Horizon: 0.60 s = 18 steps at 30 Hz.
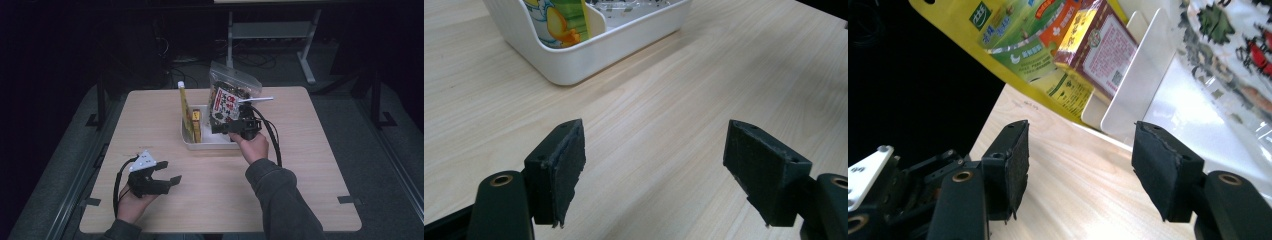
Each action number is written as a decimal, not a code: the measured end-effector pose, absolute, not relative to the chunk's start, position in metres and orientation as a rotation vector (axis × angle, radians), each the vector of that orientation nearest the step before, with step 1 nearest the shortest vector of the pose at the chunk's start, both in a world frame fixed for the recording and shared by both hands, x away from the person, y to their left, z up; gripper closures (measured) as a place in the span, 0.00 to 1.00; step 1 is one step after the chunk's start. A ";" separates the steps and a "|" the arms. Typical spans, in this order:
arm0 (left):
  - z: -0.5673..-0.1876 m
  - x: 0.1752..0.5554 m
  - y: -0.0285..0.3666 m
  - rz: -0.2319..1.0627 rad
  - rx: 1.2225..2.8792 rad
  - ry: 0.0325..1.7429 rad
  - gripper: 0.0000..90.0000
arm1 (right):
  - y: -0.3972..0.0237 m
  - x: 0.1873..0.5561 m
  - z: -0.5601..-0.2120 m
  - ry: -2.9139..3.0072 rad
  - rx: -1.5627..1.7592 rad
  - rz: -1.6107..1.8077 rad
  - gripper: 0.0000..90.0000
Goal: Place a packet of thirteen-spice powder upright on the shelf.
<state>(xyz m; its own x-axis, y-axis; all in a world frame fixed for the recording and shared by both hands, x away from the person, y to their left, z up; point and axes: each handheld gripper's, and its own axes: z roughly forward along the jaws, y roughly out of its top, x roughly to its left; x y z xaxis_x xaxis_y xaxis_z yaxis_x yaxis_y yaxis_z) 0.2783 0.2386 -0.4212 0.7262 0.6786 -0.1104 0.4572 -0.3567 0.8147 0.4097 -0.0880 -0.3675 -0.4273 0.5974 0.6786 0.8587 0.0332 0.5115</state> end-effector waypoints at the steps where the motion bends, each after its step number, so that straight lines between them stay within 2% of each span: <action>1: -0.421 0.279 0.239 0.306 2.019 0.865 0.27 | -0.088 0.409 -0.368 -2.028 -1.489 -1.342 0.43; 18: -0.424 0.280 0.237 0.302 2.027 0.874 0.24 | -0.108 0.390 -0.376 -2.065 -1.420 -1.280 0.43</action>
